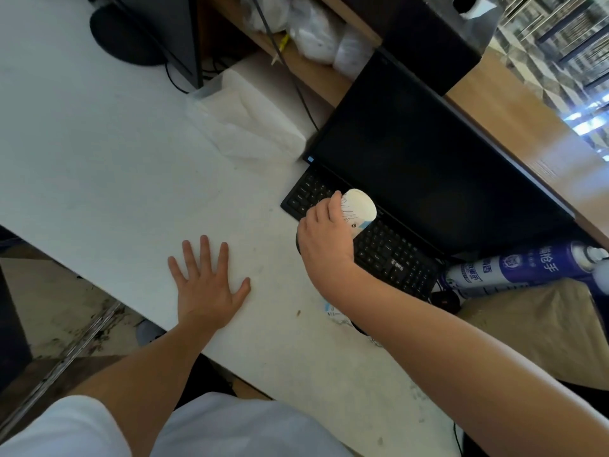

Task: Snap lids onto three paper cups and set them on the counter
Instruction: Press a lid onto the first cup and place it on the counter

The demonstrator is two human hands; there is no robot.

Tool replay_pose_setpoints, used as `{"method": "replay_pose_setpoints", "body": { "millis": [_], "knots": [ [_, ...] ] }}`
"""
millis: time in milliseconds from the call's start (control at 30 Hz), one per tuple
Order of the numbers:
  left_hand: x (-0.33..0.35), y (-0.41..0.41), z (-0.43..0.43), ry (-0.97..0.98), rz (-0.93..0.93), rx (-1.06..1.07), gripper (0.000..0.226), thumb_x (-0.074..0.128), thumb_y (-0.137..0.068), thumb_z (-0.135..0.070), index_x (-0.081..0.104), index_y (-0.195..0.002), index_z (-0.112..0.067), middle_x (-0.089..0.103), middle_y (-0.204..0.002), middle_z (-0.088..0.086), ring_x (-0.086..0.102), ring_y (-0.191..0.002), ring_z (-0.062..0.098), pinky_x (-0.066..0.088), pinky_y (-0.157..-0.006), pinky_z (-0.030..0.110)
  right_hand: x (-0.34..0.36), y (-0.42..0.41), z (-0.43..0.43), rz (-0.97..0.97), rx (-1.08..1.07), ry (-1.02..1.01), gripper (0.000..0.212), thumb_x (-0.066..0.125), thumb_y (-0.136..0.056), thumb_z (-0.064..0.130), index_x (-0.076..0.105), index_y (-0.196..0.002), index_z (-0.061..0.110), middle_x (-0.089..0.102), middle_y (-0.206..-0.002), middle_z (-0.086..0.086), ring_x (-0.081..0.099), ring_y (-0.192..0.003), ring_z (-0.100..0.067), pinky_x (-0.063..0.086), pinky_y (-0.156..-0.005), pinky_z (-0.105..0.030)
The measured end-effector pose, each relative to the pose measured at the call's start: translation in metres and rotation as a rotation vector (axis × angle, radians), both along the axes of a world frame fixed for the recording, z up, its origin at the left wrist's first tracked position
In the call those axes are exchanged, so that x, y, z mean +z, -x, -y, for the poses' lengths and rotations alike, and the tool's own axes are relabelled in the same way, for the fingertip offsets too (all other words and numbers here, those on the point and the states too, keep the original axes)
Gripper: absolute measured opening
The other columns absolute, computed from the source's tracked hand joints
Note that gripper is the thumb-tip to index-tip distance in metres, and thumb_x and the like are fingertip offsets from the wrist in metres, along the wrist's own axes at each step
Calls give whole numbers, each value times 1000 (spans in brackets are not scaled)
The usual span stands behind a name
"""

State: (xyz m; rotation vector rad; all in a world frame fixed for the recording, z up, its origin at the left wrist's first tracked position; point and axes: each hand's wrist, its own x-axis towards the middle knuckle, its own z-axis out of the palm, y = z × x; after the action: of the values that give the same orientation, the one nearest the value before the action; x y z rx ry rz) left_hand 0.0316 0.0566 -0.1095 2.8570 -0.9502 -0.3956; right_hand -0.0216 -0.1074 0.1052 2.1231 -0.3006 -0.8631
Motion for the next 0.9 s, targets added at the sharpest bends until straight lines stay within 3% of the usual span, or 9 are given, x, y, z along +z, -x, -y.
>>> {"method": "replay_pose_setpoints", "body": {
  "millis": [433, 600, 767, 833, 900],
  "knots": [
    [2, -1, 0, -33, -17, -6, 94, 1, -86, -81, -4, -160, -23, -13, -168, 15, -25, -149, 44, -14, -117, 66, -8, 7, -6, 31, -112, -10, 59, 69, -93, 18, 45, -145, 5, 51, -140, -21, 42, -134, -46, 17, -120, -65],
    [3, -1, -1, -30, -23, -6, 94, 2, -86, -81, -2, -161, -23, -13, -168, 15, -26, -149, 43, -14, -117, 66, 1, 10, -2, 199, -316, -220, 66, 71, -86, 30, 45, -145, 14, 51, -141, -15, 42, -134, -42, 15, -119, -64],
    [3, 0, -1, -33, -29, -10, 95, 1, -86, -81, -3, -161, -23, -15, -168, 15, -26, -149, 43, -15, -117, 65, 24, 22, 10, 425, -483, -432, 73, 74, -82, 22, 40, -148, 23, 51, -140, -11, 44, -132, -38, 22, -116, -60],
    [3, 0, -1, -27, -25, -10, 95, 1, -86, -81, -2, -161, -23, -14, -168, 15, -25, -149, 43, -15, -117, 65, 34, 28, 18, 568, -614, -633, 82, 75, -82, 19, 35, -153, 27, 50, -138, -7, 45, -129, -35, 27, -114, -56],
    [2, 0, -1, -30, -25, -9, 95, 0, -86, -81, -2, -161, -23, -14, -168, 15, -25, -150, 44, -15, -117, 65, 42, 34, 24, 725, -743, -902, 93, 82, -78, 18, 32, -155, 30, 49, -132, -3, 49, -123, -31, 41, -108, -47]
  ]
}}
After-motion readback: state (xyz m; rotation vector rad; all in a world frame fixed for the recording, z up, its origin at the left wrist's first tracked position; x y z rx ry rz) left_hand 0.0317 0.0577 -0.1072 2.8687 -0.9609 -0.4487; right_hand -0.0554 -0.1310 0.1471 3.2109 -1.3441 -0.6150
